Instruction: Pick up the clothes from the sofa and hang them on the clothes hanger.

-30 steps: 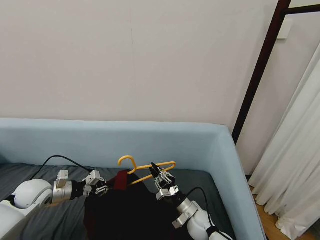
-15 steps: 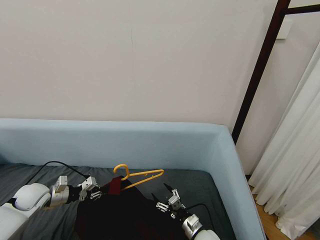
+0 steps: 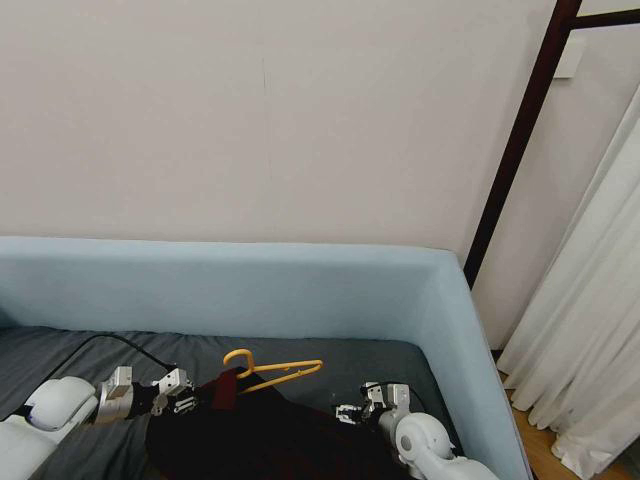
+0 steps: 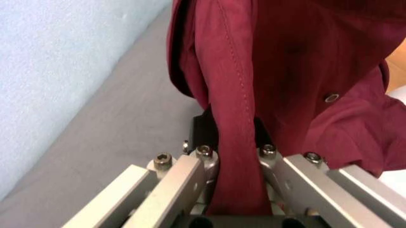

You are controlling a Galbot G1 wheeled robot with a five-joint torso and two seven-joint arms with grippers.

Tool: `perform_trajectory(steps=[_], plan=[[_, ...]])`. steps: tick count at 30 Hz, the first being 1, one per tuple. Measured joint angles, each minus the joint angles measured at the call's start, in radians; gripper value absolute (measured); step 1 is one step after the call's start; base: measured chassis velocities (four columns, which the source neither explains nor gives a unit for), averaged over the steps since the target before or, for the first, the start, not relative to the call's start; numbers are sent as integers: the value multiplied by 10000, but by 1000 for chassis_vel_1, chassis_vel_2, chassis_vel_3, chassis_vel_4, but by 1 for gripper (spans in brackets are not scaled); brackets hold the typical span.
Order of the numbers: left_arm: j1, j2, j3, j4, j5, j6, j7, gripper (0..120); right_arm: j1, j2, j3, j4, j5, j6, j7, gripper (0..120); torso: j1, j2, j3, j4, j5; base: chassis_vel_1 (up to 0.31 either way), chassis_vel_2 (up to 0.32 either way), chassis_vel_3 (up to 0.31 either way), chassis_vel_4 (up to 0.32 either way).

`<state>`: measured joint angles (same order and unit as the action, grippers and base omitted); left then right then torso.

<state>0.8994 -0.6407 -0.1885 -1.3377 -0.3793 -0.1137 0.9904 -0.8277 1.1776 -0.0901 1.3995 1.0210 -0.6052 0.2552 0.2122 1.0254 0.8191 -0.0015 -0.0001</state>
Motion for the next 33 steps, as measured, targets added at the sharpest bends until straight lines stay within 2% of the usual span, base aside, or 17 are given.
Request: perform_trajectory(steps=[5, 7, 13, 18, 19, 23, 24, 29, 30, 33], plan=[[-77, -49, 6, 71, 47, -70, 35, 2, 2, 18, 69, -252, -426, -804, -538, 100, 0, 0, 0, 1, 0, 0, 0, 0, 0], [-131, -57, 6, 99, 63, -76, 83, 2, -74, 17, 72, -394, -967, -1114, -1268, 100, 0, 0, 0, 1, 2, 0, 0, 0, 0], [-212, -102, 7, 199, 103, -99, 119, 2, -145, 57, 59, -616, -1805, -1327, -2133, 99, 0, 0, 0, 1, 1, 0, 0, 0, 0], [-304, -174, 70, 313, 179, -169, 124, 2, -114, 104, 22, -728, -1993, -1289, -2282, 79, 0, 0, -1, 1, 1, 0, 0, 0, 0], [-304, -174, 70, 313, 179, -169, 124, 2, -114, 104, 22, -728, -1993, -1289, -2282, 79, 0, 0, -1, 1, 1, 0, 0, 0, 0], [-390, -215, 114, 426, 270, -229, 166, 2, -99, 58, -10, -730, -2159, -1165, -2478, 61, 0, 0, -1, 1, 1, 0, 0, 0, 0], [-390, -215, 114, 426, 270, -229, 166, 2, -99, 58, -10, -730, -2159, -1165, -2478, 61, 0, 0, -1, 1, 1, 0, 0, 0, 0], [-447, -319, 117, 677, 514, -397, 329, 2, -186, -51, -81, -644, -2603, -930, -3093, 37, 0, 0, 0, 1, 0, 0, 0, 0, 0], [-447, -319, 117, 677, 514, -397, 329, 2, -186, -51, -81, -644, -2603, -930, -3093, 37, 0, 0, 0, 1, 0, 0, 0, 0, 0], [-478, -370, 118, 781, 581, -465, 358, 2, -181, -74, -122, -653, -2785, -804, -3303, 23, 0, 0, 0, 1, 0, 0, 0, 0, 0]])
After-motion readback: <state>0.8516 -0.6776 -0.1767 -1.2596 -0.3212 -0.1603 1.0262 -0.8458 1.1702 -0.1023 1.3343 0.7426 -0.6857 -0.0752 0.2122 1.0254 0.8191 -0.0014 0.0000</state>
